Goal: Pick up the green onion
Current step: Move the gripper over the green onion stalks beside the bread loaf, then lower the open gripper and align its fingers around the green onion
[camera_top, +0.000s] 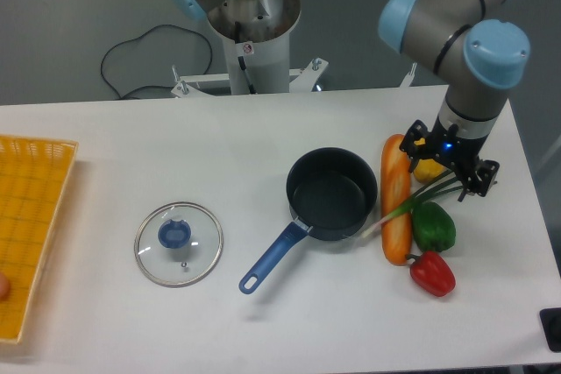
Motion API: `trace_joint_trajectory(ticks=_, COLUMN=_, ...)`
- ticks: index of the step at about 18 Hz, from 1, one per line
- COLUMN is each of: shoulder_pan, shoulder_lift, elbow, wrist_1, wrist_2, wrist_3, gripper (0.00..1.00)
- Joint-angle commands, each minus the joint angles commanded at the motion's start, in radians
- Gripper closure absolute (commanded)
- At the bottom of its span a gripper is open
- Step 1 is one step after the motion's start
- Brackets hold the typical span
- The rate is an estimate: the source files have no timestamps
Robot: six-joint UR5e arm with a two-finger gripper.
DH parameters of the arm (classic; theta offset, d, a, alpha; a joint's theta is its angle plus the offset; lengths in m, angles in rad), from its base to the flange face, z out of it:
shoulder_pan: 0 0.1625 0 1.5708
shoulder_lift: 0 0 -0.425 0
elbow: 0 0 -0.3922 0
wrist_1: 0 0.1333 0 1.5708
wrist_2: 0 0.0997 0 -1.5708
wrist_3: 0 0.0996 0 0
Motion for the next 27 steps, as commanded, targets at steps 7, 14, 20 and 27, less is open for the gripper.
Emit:
trace_joint_trajectory(ticks=7, shoulder_pan=0.011, shoulder_lift=-0.009, elbow=-0.041, wrist_1=0.041, wrist_2=-0.005, wrist_3=0.009, gripper=0.0)
trace_joint_trajectory(ticks=14, shoulder_pan=-0.011, shoulder_lift=-0.038, elbow=-0.04, wrist_1=0.054, wrist_2=-0.025, wrist_3=0.257, gripper=0.0)
trace_joint_trajectory(ticks=20, shoulder_pan=0.014, shoulder_lift=-0.034, elbow=-0.087, wrist_1=0.052, wrist_2=-0.02, wrist_3=0.284, gripper=0.0)
trace_joint_trajectory(ticks=27, shoulder_pan=0.103, shoulder_lift=-0.029, elbow=-0.098, wrist_1=0.052, wrist_2=-0.015, wrist_3=0.262, gripper=0.0)
